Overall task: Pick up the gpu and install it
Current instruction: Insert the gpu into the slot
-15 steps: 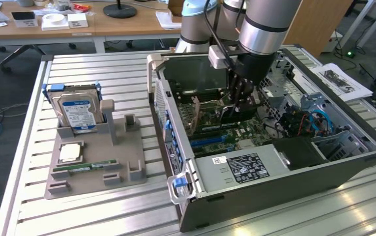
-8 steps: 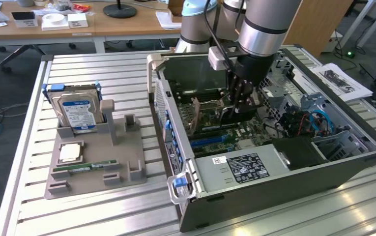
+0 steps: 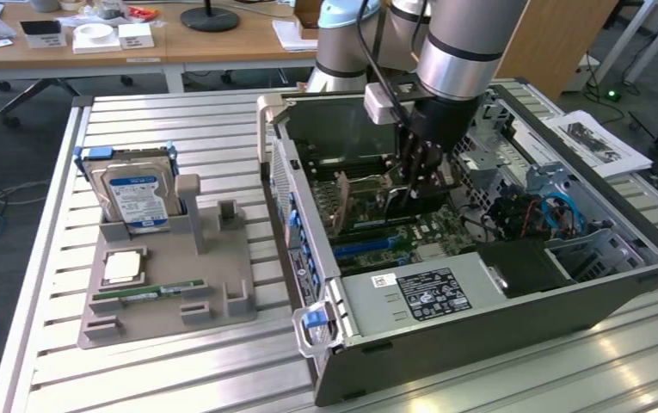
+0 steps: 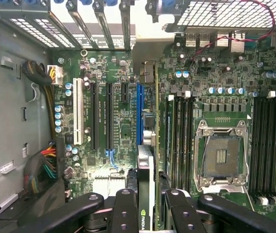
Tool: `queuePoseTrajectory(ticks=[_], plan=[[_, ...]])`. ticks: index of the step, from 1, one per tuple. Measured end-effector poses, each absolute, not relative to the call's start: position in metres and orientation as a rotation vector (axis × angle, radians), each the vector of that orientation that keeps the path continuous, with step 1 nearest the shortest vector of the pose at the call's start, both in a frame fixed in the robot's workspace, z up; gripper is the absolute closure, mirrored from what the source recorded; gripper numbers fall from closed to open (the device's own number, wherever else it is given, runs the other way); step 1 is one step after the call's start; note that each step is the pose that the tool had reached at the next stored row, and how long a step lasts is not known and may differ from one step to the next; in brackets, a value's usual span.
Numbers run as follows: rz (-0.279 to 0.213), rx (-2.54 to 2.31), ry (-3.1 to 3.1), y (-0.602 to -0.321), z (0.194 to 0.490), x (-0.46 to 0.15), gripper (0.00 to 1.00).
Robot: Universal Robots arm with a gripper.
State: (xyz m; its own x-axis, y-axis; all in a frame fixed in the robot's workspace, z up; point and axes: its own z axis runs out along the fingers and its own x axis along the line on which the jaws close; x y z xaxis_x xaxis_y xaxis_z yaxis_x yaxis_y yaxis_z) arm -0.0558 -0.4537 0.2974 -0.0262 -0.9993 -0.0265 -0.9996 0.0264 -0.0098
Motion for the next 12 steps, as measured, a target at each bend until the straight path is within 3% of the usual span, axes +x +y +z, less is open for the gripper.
queuePoseTrajectory(ticks=[12], plan=[[0.018, -2.174, 2.232, -0.4537, 0.2897, -0.0558, 0.73]])
